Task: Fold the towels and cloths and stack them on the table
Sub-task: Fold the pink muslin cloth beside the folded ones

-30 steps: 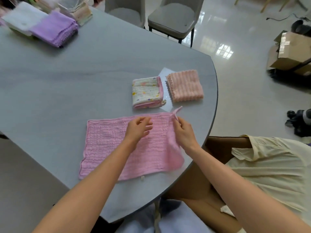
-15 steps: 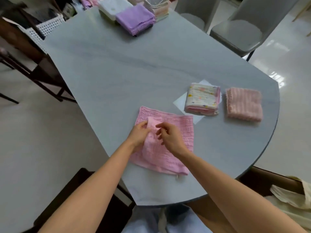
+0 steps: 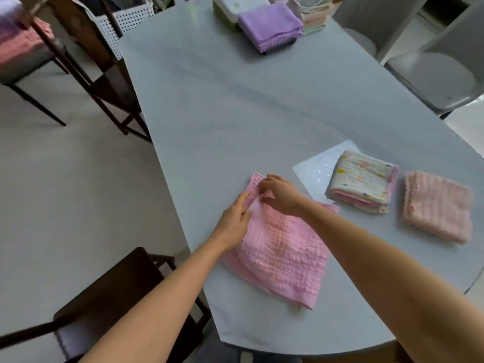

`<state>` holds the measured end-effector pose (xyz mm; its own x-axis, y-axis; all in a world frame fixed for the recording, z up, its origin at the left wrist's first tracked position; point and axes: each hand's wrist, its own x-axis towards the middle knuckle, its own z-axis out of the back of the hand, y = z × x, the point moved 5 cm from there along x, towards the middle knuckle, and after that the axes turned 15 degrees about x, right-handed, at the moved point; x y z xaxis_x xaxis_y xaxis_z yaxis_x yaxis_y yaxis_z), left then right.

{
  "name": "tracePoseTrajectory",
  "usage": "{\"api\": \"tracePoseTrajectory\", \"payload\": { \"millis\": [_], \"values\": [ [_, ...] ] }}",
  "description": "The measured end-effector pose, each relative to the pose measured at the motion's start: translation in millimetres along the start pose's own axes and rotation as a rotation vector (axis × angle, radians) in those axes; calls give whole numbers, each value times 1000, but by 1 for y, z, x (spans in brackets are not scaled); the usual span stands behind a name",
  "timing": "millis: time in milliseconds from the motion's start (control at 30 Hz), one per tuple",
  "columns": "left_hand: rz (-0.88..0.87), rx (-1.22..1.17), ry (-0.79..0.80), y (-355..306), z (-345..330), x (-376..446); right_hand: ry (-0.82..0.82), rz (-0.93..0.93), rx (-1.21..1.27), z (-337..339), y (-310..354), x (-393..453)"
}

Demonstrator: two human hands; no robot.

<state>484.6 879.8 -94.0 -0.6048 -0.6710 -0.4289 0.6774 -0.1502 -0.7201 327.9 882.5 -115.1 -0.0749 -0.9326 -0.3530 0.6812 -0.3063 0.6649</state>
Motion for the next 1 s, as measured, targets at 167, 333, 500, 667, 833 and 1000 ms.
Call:
{"api": "tracePoseTrajectory", "payload": {
  "millis": [167, 333, 500, 667, 833, 1000],
  "values": [
    [260, -18, 161, 26, -2, -10, -224, -117, 87, 25, 6, 24],
    [387, 7, 44, 54, 7, -25, -142, -99, -36, 14, 13, 46],
    [450, 86, -103, 73, 19, -27, -73, 36, -283, 3, 27, 56],
    [463, 287, -220, 86, 28, -33, -24, 184, -502, -6, 34, 54],
    [412, 574, -273, 83, 37, -37, 37, 394, -613, -17, 41, 57],
    [311, 571, -293, 69, 33, -30, 99, 595, -687, -18, 45, 64]
  ]
}}
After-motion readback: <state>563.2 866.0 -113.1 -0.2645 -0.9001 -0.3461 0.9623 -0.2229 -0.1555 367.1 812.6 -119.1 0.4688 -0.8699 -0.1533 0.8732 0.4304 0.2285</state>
